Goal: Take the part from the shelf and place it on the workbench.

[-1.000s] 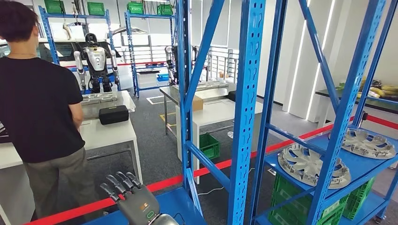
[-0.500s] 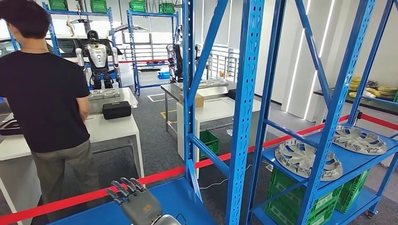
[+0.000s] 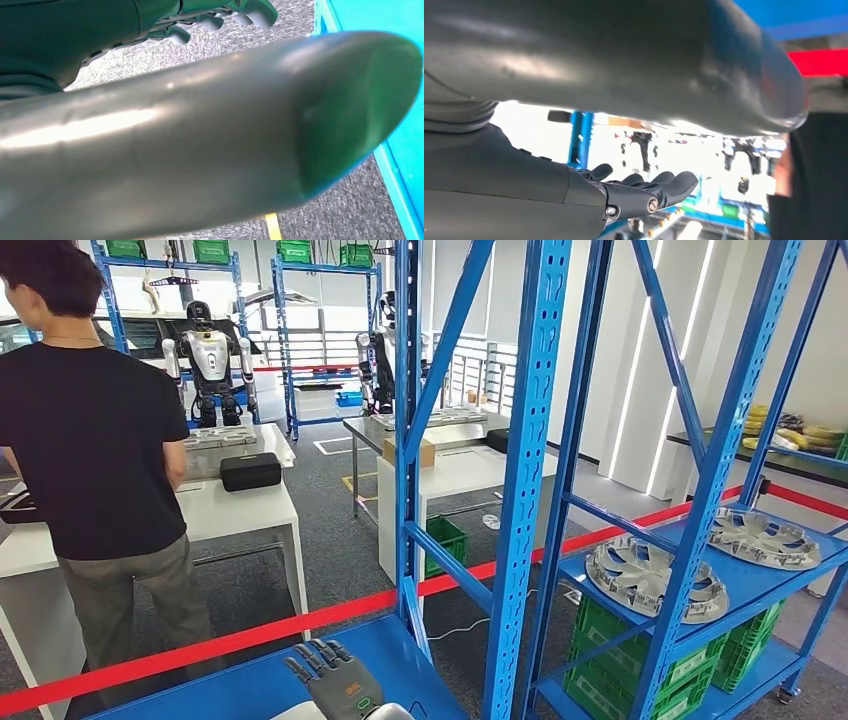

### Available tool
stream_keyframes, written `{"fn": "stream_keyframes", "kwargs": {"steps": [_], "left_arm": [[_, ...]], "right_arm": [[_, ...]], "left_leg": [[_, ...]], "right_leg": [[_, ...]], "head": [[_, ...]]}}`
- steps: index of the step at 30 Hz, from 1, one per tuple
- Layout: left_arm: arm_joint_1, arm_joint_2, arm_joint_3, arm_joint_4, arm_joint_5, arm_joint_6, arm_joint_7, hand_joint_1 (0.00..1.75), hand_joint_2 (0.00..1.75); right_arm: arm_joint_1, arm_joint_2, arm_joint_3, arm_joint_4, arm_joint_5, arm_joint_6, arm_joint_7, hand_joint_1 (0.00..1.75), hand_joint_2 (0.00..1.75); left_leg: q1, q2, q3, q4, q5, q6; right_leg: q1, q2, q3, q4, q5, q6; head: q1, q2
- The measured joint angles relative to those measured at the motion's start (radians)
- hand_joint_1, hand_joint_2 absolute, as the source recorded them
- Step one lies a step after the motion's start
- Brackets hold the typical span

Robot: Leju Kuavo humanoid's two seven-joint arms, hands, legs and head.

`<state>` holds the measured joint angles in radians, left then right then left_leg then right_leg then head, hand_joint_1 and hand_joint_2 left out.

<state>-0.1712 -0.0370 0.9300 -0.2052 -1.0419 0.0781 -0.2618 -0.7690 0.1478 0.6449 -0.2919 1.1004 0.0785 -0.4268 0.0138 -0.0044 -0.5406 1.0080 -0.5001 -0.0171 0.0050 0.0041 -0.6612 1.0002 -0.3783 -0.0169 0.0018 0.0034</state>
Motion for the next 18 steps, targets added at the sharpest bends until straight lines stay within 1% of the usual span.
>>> {"fn": "stream_keyframes", "kwargs": {"steps": [9,18], "left_arm": [[-0.001,0.0,0.0,0.0,-0.008,0.001,-0.011,0.0,0.0],[-0.001,0.0,0.0,0.0,-0.009,0.002,-0.011,0.0,0.0]], "right_arm": [[0.026,-0.042,-0.017,0.015,-0.01,0.015,0.029,0.0,0.0],[0.035,-0.052,-0.021,0.016,-0.011,0.015,0.029,0.0,0.0]], "left_leg": [[0.0,0.001,-0.005,0.0,0.002,-0.002],[0.0,0.001,-0.006,0.0,0.003,-0.004]], "right_leg": [[0.0,0.0,-0.007,0.004,-0.001,0.001],[0.001,0.0,-0.01,0.005,-0.001,0.001]], "head": [[-0.001,0.0],[-0.001,0.0]]}}
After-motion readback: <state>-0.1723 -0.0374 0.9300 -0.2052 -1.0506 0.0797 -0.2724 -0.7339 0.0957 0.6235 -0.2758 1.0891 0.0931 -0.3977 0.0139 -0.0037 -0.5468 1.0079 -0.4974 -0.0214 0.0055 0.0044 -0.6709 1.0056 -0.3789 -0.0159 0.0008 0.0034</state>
